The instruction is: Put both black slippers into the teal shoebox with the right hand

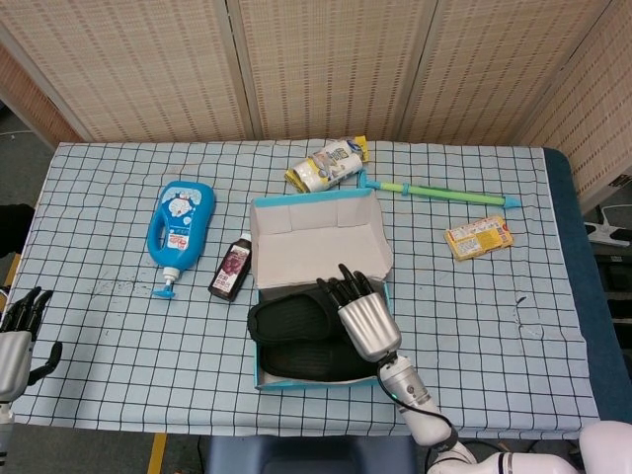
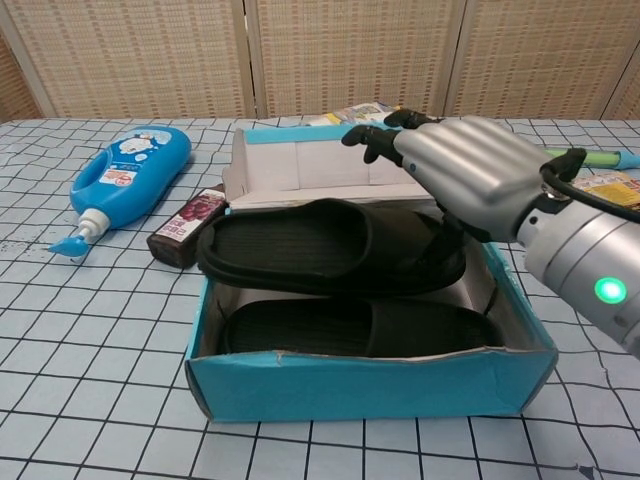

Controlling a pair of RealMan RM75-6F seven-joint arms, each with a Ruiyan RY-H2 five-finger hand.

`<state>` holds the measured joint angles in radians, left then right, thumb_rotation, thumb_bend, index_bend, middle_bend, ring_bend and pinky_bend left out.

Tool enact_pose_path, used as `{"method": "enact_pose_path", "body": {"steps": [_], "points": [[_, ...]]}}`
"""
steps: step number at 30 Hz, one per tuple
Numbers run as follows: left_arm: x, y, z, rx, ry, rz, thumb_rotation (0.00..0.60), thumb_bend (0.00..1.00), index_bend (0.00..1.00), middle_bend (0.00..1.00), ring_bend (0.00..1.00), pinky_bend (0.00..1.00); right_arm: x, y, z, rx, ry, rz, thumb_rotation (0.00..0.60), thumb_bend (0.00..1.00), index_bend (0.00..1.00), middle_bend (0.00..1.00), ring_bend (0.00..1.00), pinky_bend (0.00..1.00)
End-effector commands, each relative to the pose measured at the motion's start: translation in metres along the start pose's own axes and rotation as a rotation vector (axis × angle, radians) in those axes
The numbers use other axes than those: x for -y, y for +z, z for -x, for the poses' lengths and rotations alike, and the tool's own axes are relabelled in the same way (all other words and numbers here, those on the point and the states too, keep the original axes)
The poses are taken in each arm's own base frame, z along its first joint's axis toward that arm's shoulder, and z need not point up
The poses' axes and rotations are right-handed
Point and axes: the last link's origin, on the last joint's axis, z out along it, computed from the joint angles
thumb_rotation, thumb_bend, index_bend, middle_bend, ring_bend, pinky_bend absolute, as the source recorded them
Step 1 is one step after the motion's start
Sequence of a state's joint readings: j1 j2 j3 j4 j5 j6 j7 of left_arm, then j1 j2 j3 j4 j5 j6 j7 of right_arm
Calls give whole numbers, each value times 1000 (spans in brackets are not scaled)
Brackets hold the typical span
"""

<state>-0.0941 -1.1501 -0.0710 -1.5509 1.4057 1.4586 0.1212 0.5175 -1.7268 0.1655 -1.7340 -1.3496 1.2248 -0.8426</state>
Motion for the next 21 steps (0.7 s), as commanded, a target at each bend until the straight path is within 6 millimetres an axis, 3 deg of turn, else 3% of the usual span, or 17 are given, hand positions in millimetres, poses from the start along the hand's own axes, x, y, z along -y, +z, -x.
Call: {"method": "enact_pose_path", "body": {"steps": [1, 6, 10, 13, 17, 21], "points": [[0, 0, 0, 2, 0, 1, 600, 413, 30, 0, 90, 540, 4, 1, -7, 10, 85, -17, 600, 27, 106, 168, 0, 154], [0, 0, 0, 4, -3, -1, 600, 414, 30, 0, 90, 540, 18, 1, -19, 7, 224, -63, 600, 27, 207, 188, 30, 168], [2, 1, 0, 6, -6, -6, 600, 413, 30, 0, 90, 540, 30, 3, -26, 18, 324, -96, 600, 35, 308, 295, 127, 256], [2, 1, 0, 3, -6, -9, 600, 413, 30, 0, 90, 540, 37, 7, -24, 25, 350, -114, 600, 141, 399, 364, 199, 307], [3, 1, -1, -1, -4, -15, 600, 413, 30, 0, 90, 540, 49, 18, -15, 31, 360, -137, 600, 355, 483, 430, 277, 335], [4, 1, -1, -1, -1, -18, 600, 413, 30, 0, 90, 540, 60, 30, -1, 44, 351, -171, 600, 447, 510, 443, 295, 340]]}}
